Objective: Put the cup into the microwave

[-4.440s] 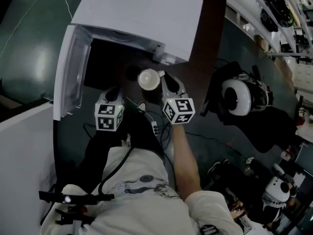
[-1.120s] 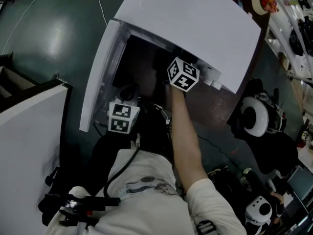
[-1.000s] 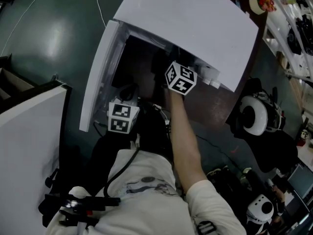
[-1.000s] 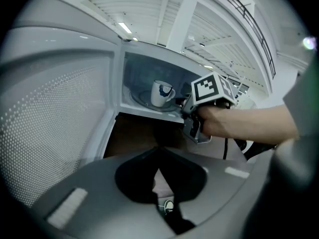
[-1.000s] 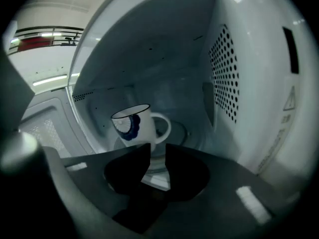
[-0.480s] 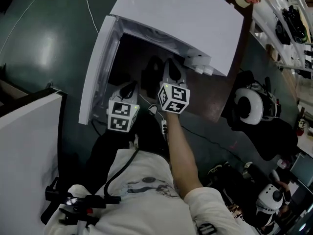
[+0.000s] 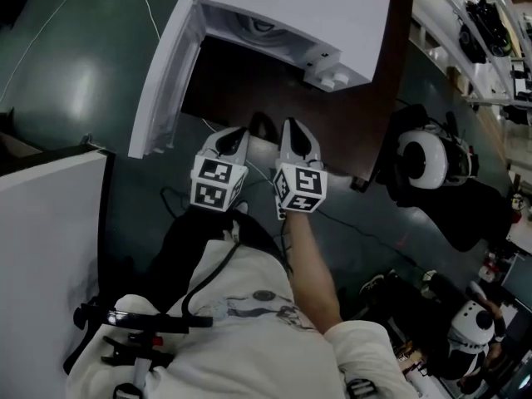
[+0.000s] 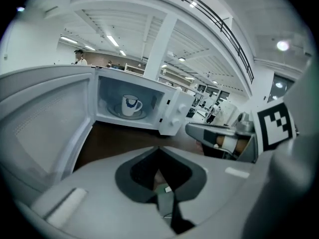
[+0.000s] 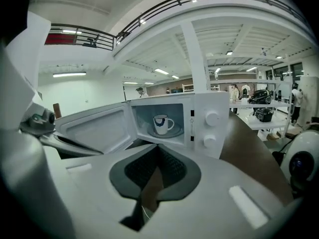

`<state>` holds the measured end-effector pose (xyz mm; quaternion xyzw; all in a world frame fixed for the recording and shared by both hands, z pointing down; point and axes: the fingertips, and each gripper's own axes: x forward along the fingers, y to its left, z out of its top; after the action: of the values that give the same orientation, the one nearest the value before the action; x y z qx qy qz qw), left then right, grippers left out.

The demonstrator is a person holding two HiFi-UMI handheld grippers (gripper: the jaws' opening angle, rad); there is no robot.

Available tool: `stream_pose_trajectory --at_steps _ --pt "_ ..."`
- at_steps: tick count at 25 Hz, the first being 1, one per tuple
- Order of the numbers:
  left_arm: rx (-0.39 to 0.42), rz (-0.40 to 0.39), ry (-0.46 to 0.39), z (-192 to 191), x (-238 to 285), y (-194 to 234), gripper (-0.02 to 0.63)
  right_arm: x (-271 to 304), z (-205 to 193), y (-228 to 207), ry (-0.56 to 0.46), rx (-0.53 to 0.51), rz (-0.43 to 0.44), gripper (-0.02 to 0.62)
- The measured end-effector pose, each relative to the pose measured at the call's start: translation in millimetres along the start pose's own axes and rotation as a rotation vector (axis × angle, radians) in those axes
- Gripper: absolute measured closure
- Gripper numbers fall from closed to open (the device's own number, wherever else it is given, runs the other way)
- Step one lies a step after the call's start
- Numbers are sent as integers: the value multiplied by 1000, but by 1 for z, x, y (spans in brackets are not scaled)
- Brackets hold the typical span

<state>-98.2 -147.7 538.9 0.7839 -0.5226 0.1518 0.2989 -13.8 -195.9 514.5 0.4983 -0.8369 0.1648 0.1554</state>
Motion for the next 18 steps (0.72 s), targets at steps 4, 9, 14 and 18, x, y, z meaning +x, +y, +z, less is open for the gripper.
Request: stream_pose_trajectory --at_steps 4,9,14,18 --pt "6 8 -32 -14 -22 -32 606 -58 -11 1 -14 -16 8 594" --pt "9 36 -74 -41 -60 -70 606 -137 -20 3 -64 53 18 594" --pt "28 22 -101 -56 -89 -109 607 -193 -24 7 -106 99 -5 594" --pt "69 -6 -116 -57 -104 -131 607 -219 -28 17 -116 89 -6 594"
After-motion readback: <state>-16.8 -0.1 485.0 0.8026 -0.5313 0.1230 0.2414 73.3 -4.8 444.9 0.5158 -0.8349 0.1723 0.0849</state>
